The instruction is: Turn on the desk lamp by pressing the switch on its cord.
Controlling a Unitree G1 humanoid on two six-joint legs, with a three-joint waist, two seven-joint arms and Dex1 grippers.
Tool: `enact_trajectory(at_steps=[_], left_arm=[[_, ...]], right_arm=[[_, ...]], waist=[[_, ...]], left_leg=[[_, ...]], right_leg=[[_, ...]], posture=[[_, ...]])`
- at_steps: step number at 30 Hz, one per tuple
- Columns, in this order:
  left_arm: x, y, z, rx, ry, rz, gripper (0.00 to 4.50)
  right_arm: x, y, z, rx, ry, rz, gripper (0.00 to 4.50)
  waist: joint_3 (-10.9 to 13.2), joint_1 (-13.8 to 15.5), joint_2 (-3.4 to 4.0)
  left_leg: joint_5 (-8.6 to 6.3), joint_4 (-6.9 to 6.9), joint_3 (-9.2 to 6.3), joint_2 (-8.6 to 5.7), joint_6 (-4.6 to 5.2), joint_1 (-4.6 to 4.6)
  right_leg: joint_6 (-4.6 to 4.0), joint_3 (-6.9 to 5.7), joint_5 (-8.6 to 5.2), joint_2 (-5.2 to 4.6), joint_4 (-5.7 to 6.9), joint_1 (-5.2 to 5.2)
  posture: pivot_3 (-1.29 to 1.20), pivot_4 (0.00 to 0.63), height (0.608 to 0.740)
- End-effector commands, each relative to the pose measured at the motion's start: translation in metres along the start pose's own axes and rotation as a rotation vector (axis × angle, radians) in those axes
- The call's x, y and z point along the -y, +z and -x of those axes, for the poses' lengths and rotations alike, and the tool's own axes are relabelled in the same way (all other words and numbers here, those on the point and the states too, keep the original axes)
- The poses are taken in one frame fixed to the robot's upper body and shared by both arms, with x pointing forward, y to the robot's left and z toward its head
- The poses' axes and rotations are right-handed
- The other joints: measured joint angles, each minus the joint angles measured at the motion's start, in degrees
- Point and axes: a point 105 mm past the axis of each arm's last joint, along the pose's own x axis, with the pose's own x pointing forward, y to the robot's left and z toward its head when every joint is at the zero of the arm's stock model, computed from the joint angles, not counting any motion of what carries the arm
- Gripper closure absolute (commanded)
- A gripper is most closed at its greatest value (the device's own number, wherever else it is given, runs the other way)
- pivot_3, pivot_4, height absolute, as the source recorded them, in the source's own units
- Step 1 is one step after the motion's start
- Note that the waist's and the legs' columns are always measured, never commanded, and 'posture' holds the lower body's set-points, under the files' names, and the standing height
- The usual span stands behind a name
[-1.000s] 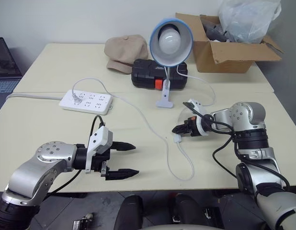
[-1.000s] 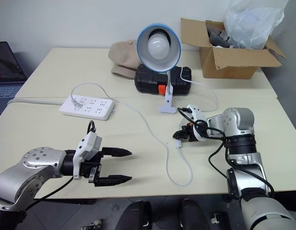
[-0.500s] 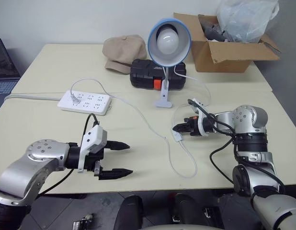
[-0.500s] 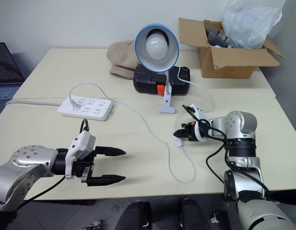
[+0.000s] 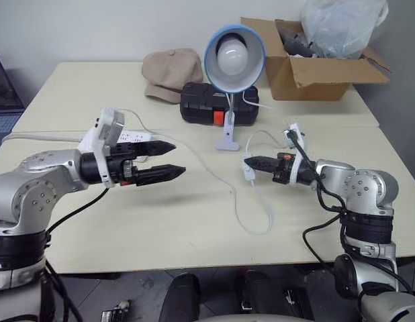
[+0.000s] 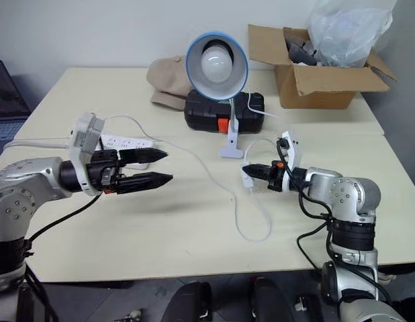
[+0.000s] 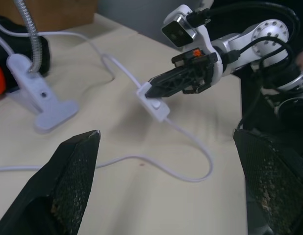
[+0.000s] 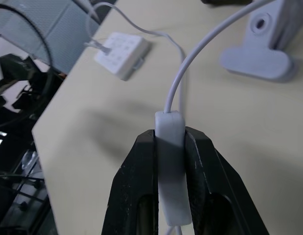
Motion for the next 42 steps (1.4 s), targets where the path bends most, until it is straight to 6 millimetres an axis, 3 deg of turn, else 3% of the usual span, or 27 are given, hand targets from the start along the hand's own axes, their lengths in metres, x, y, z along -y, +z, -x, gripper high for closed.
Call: enact_trajectory(at_steps=[1,10,19,28,42], left_arm=[[0.005,0.007,-0.015,0.035,-0.069,0.056,0.0],[0.01,-0.015,-0.049,0.035,-0.211,0.186,0.0],[0.008,0.018,-0.051,0.187,-0.313,0.296,0.0],[0.015,-0.004,-0.065,0.109,-0.351,0.307,0.0],[0.011,-0.006,-0.079,0.131,-0.36,0.318,0.0]], right_arm=[[-0.026,0.027,0.01,0.106,0.135,0.032,4.11],[-0.045,0.04,0.013,0.156,0.226,-0.02,4.11],[-0.055,0.041,0.013,0.164,0.26,-0.047,4.11],[-0.062,0.038,0.011,0.144,0.275,-0.04,4.11],[-0.077,0.029,0.013,0.081,0.332,0.004,4.11]], waist=[[0.0,0.0,0.0],[0.0,0.09,0.0],[0.0,0.07,0.0],[0.0,0.15,0.0],[0.0,0.15,0.0]], left_leg=[[0.0,0.0,0.0,-0.01,-0.01,0.0],[0.01,0.01,0.02,-0.01,-0.01,0.0],[0.01,0.03,0.01,-0.02,-0.01,-0.01],[0.01,0.03,0.03,-0.03,-0.01,-0.01],[0.01,0.03,0.03,-0.04,0.0,-0.02]], right_leg=[[-0.01,-0.01,0.0,0.0,0.02,0.0],[-0.03,0.02,0.02,-0.01,0.03,0.0],[-0.03,0.01,0.02,-0.01,0.03,-0.01],[-0.03,0.03,0.02,-0.03,0.04,-0.01],[-0.02,0.05,0.02,-0.03,0.0,-0.01]], posture=[[0.0,0.15,0.74],[0.0,0.15,0.74],[0.0,0.15,0.74],[0.0,0.15,0.74],[0.0,0.15,0.74]])
